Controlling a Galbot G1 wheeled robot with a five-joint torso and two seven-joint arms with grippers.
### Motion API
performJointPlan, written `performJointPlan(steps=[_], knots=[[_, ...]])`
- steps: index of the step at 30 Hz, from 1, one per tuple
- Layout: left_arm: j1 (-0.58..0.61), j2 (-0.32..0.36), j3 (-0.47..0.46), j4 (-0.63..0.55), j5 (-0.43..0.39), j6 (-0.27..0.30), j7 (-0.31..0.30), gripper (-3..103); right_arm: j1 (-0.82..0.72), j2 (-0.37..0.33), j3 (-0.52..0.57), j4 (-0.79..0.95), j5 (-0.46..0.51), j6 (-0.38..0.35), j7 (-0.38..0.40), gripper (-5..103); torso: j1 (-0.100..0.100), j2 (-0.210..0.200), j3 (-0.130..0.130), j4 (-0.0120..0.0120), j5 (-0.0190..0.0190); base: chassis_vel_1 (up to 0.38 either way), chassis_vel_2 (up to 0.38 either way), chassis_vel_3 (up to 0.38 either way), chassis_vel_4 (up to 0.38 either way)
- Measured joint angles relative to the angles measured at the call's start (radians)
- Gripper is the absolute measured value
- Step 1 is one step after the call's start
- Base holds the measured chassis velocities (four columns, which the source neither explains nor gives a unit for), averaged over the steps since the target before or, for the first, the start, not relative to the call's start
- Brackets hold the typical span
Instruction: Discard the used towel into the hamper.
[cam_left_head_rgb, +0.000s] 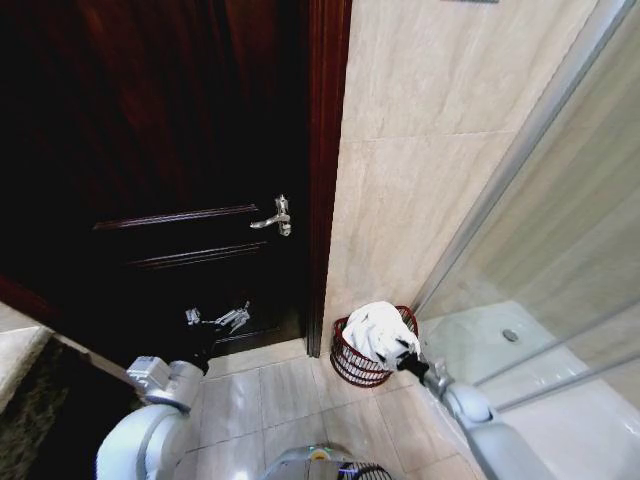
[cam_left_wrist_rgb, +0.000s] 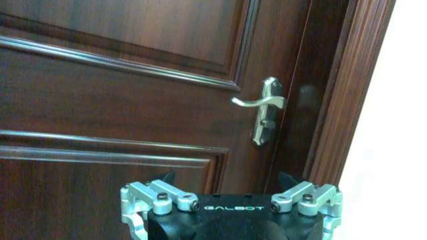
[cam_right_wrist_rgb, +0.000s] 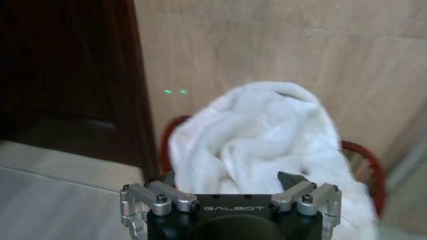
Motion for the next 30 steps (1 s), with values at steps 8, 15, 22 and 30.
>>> performJointPlan(steps=[8,15,22,30], knots=[[0.0,0.0,0.0,0.0,0.0,0.0,0.0,100,0.07,0.035,-0.005,-0.148,-0.05,0.024,0.05,100,0.0,0.0,0.0,0.0003,0.0003,0.0,0.0,0.0,0.0],[0.0,0.0,0.0,0.0,0.0,0.0,0.0,100,0.199,0.049,-0.025,-0.283,-0.015,0.048,0.055,90,0.0,0.0,0.0,0.0002,0.0,0.0,0.0,0.0,0.0],[0.0,0.0,0.0,0.0,0.0,0.0,0.0,100,0.309,0.035,-0.066,-0.348,0.012,0.013,0.023,70,0.0,0.0,0.0,0.0,0.0002,0.0,0.0,0.0,0.0],[0.0,0.0,0.0,0.0,0.0,0.0,0.0,100,0.462,0.067,-0.113,-0.512,0.016,-0.021,-0.014,50,0.0,0.0,0.0,-0.0003,-0.0005,0.0,0.0,0.0,0.0]])
